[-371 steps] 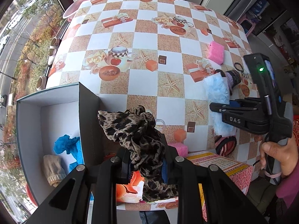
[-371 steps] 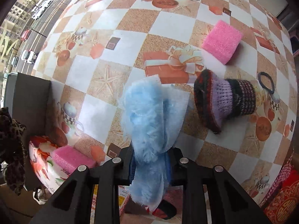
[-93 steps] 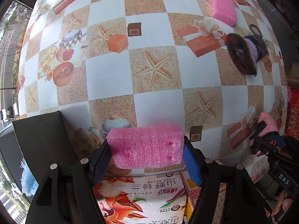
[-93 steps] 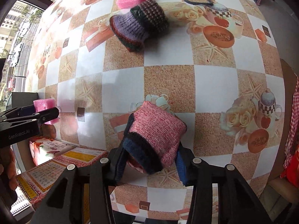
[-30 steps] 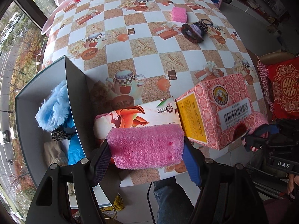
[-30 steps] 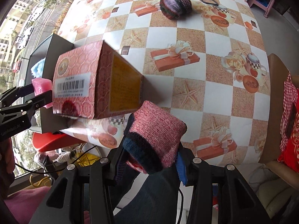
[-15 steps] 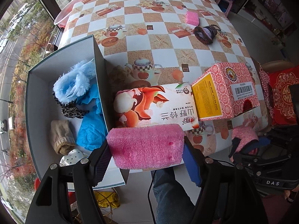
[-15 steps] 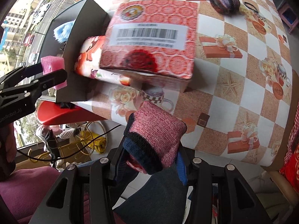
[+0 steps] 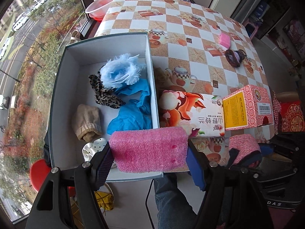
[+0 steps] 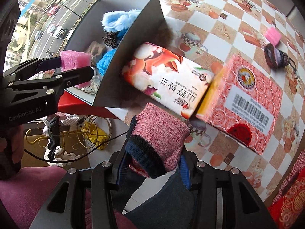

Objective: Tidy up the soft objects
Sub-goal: 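Bring the pink sponge and knit cup over the white box with both tools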

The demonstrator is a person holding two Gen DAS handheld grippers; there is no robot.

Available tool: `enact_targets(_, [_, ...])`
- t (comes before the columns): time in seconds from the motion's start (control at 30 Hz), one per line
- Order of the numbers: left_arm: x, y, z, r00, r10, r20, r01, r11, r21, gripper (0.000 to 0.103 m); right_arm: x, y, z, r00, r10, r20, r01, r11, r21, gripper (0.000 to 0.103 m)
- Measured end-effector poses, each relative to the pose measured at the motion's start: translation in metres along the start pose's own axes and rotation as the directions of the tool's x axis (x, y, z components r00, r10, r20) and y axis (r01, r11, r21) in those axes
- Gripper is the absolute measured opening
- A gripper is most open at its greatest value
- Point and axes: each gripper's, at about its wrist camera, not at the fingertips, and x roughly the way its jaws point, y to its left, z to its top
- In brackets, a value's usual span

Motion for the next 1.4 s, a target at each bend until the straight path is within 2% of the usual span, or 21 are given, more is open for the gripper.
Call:
enact_targets(0.2, [-0.004,0.040,-0.010,0.999,0.034,0.014,-0.032,0.992,-0.126,0.074,0.000,0.024,0.023,1.000,-0.004,0.006,0.005,0.997,-0.080,0.047])
enact_targets(0.5, [0.002,0.083,-0.027,0.998,0.069,0.003,-0.065,0.957,-0.284,0.074,-0.003,0.064,0.061,0.999,-0.002,0.038,0.009,0.985,-0.173,0.047])
enact_targets(0.7, [0.007,0.094,-0.028,0.997,0.079,0.003,-0.074,0.945,-0.318,0.074,-0.007,0.082,0.090,0.998,0.006,0.064,0.006,0.983,-0.182,0.047])
enact_targets(0.97, [0.012,0.103,-0.028,0.998,0.069,0.004,-0.064,0.937,-0.343,0.074,-0.004,0.104,0.118,0.998,0.001,0.058,0.011,0.976,-0.216,0.047])
enact_targets(1.4, [0.020,0.116,-0.024,0.997,0.069,-0.016,-0.070,0.921,-0.383,0.074,0.005,0.117,0.143,0.999,-0.004,0.035,0.012,0.972,-0.236,0.047])
